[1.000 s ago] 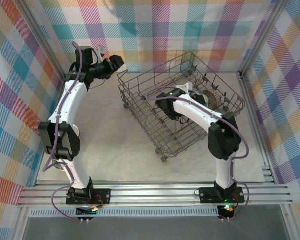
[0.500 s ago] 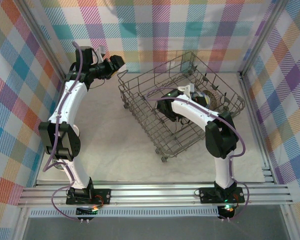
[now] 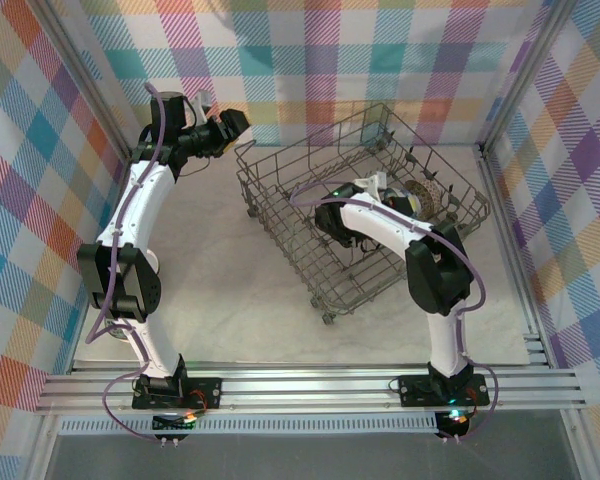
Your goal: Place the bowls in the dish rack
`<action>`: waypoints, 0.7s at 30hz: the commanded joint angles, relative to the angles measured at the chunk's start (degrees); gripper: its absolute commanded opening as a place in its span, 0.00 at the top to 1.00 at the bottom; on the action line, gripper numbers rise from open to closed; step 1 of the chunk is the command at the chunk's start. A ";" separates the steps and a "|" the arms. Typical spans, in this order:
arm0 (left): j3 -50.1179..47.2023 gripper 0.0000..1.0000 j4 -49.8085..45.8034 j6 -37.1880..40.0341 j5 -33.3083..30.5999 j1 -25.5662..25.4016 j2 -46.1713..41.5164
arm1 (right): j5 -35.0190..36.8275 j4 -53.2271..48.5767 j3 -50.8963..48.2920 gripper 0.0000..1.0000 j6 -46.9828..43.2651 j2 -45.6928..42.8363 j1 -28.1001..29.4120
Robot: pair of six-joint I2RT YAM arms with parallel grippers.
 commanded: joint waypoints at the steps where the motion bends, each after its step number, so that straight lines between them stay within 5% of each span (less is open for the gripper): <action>1: -0.67 0.31 2.69 -1.00 1.87 0.61 -0.76 | 6.86 -9.66 0.54 1.00 2.64 0.49 -0.11; 21: -1.67 0.32 6.63 -4.09 3.64 0.53 0.47 | 3.40 -9.77 11.49 1.00 -4.92 -3.34 3.16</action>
